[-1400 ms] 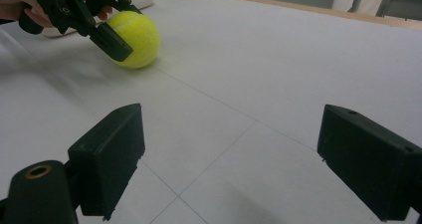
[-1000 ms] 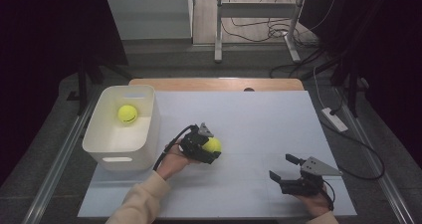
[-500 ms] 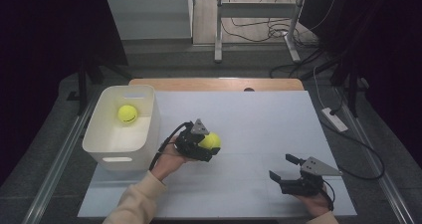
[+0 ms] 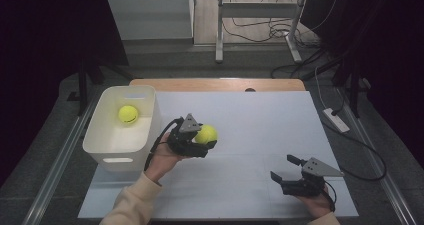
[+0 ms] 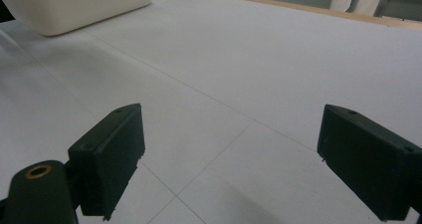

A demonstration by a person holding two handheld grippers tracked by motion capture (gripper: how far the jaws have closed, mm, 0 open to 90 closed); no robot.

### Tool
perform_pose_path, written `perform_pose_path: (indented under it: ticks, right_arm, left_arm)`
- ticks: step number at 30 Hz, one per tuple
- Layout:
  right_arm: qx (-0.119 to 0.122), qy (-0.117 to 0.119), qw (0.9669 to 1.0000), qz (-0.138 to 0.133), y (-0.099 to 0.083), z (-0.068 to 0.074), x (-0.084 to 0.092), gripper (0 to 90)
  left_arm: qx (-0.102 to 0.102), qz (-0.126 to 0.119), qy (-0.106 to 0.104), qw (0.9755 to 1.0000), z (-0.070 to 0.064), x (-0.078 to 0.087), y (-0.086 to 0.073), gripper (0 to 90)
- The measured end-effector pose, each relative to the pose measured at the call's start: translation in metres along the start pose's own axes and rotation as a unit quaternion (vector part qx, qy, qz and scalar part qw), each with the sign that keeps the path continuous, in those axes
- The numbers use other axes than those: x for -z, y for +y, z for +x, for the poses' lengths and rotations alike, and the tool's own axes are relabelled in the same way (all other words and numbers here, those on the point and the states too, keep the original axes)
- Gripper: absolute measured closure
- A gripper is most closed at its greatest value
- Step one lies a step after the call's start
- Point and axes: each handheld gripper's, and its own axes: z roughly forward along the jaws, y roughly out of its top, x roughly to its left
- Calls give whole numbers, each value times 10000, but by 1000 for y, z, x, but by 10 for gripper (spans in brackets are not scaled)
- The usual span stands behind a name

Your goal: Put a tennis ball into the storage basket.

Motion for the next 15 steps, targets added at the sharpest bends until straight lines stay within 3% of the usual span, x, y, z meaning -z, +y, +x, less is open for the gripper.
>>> perform_pose_path:
  ticks: [15]
  right_arm:
    - [-3,-22,10000,12,0,0,0,112]
  left_arm:
    - [180,-472,41,9987,2,18,0,265]
